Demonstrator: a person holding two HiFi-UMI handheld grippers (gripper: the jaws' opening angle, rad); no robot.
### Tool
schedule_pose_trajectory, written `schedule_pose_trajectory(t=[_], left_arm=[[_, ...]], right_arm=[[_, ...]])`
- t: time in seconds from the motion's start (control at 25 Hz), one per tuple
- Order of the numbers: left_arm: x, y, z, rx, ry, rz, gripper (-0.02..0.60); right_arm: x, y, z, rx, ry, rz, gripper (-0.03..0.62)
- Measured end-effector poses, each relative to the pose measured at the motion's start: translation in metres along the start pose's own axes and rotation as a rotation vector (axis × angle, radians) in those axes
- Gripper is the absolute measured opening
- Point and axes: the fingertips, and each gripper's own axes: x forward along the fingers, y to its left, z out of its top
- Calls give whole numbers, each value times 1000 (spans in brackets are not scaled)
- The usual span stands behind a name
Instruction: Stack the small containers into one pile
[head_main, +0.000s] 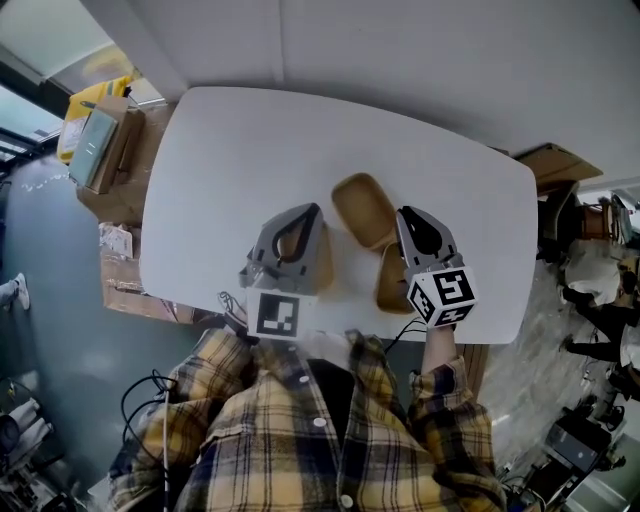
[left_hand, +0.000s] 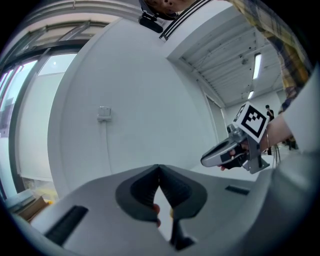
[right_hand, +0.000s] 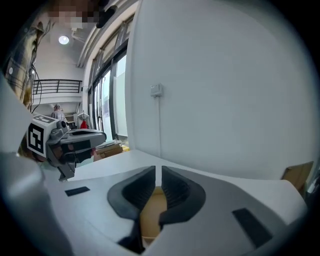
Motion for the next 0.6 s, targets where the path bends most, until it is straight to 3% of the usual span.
schedule_pose_trajectory(t=[0.12,0.4,0.6], left_arm=[[-4,7,-2,12,12,15,18],[-7,19,-11,14,31,46,18],[-6,23,-14,12,40,50,18]], right_arm=[[15,-5,-15,13,84,39,75],[54,-21,-71,34,312,97,110],[73,-33,-97,-10,405,85,112]])
